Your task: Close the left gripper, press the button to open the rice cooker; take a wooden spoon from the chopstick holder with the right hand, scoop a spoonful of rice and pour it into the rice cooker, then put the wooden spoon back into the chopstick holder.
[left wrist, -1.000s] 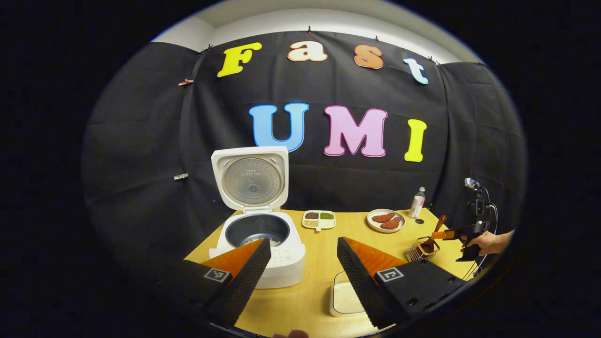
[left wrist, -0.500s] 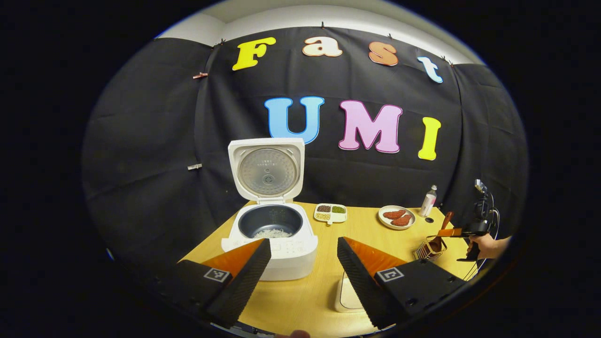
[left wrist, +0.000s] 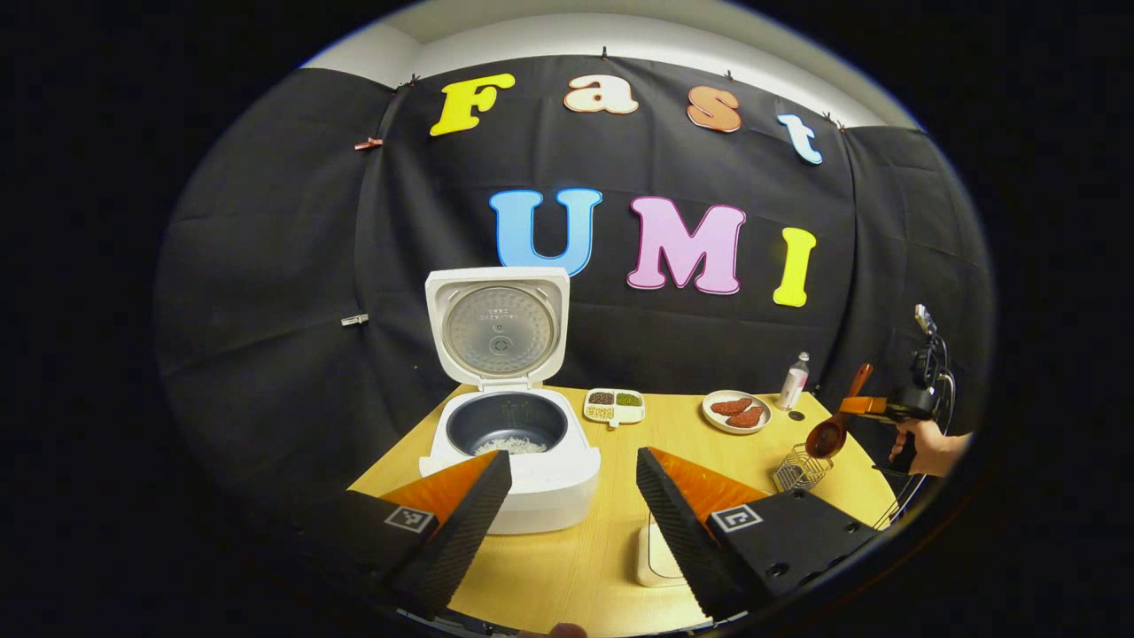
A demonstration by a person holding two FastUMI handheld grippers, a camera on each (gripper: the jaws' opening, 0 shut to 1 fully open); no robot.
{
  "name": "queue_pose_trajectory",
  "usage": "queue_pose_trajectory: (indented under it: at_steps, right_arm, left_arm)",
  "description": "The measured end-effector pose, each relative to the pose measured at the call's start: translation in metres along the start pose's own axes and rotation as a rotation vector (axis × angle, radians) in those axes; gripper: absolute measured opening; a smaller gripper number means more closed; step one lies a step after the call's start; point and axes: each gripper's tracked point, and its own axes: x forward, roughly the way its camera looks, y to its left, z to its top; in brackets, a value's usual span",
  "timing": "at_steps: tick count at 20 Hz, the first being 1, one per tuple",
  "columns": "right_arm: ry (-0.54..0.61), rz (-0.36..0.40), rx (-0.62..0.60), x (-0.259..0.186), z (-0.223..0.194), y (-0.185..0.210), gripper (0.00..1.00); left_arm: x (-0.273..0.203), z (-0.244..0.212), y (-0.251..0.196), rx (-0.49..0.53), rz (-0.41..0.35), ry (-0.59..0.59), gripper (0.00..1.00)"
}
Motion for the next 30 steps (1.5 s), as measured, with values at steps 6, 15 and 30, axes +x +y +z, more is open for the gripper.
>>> queue_pose_trajectory:
  at_steps: [6, 15, 30]
  right_arm:
    - [-0.077, 0.066, -0.047, -0.074, 0.013, 0.072, 0.09]
    - [0.031, 0.117, -0.338, -0.125, -0.096, 0.18, 0.09]
    - [0.323, -0.029, -0.682, -0.089, -0.242, 0.181, 0.09]
  left_arm:
    - [-0.001, -0.007, 0.021, 0.016, -0.074, 0.004, 0.98]
    - [-0.003, -0.012, 0.037, 0.052, -0.169, -0.002, 0.98]
    - [-0.006, -0.025, 0.051, 0.044, -0.186, 0.01, 0.98]
